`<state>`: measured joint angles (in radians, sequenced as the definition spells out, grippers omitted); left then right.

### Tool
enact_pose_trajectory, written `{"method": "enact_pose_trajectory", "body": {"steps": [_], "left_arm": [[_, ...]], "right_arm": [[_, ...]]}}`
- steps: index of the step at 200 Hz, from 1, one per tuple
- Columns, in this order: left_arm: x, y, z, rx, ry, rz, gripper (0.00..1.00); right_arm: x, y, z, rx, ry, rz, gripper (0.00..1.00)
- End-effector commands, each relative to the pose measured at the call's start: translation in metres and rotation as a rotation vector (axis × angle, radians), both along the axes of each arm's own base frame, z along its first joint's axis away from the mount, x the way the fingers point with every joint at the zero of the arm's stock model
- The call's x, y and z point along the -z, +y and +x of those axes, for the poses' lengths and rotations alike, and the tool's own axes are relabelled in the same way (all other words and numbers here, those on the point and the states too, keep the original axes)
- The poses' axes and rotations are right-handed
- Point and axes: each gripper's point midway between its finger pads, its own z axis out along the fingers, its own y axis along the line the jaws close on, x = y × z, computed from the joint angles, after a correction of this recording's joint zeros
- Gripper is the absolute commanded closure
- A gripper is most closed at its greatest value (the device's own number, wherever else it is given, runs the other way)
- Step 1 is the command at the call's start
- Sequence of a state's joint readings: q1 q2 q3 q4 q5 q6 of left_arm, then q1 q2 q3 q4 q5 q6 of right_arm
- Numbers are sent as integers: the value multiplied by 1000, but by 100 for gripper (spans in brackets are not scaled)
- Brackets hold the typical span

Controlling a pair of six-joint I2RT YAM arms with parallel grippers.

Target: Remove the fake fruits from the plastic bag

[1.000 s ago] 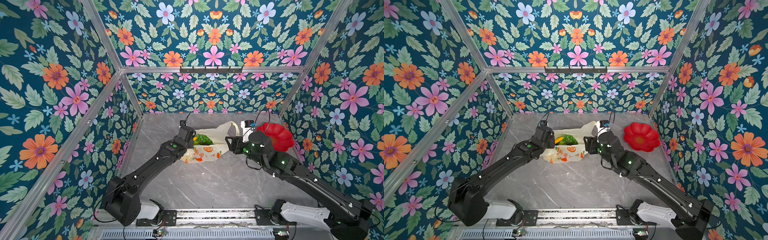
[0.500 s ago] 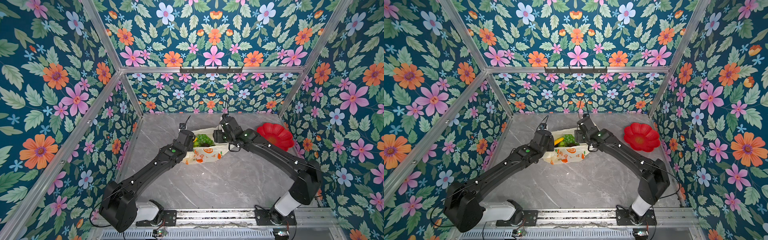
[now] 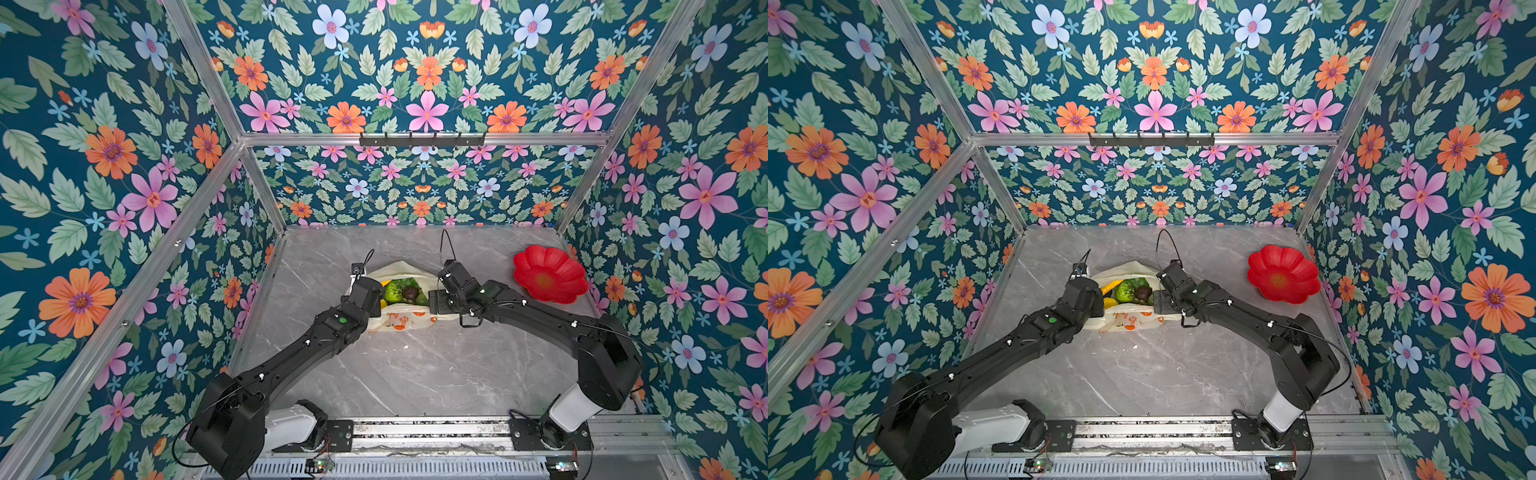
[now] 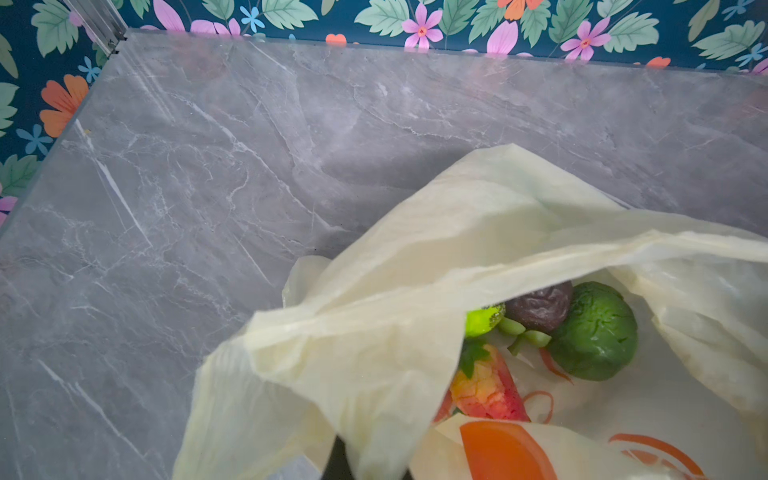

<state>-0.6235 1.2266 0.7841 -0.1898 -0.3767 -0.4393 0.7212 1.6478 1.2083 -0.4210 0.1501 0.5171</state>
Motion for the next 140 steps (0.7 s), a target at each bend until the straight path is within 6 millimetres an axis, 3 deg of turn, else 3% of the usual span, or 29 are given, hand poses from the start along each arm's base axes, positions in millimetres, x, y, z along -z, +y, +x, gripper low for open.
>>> {"method": "enact_pose_trajectory", "body": {"steps": [1, 21, 49, 106, 123, 140], "left_arm": [[-8, -8, 3, 22, -29, -49, 100], [-10, -8, 1, 27, -34, -51, 100], [-12, -6, -1, 21, -43, -55, 100], [-21, 3, -1, -20, -70, -53, 100], [-28, 8, 2, -39, -83, -48, 100], [-30, 21, 6, -74, -83, -45, 100]], "right_arm": [[-1, 13, 13, -12, -25, -11, 7], [-1, 22, 22, -22, -32, -31, 6], [7, 16, 36, 16, -20, -136, 6], [27, 21, 44, -7, 17, -199, 15], [32, 18, 47, 7, 20, -214, 25], [28, 5, 51, 46, -9, -253, 47]]}}
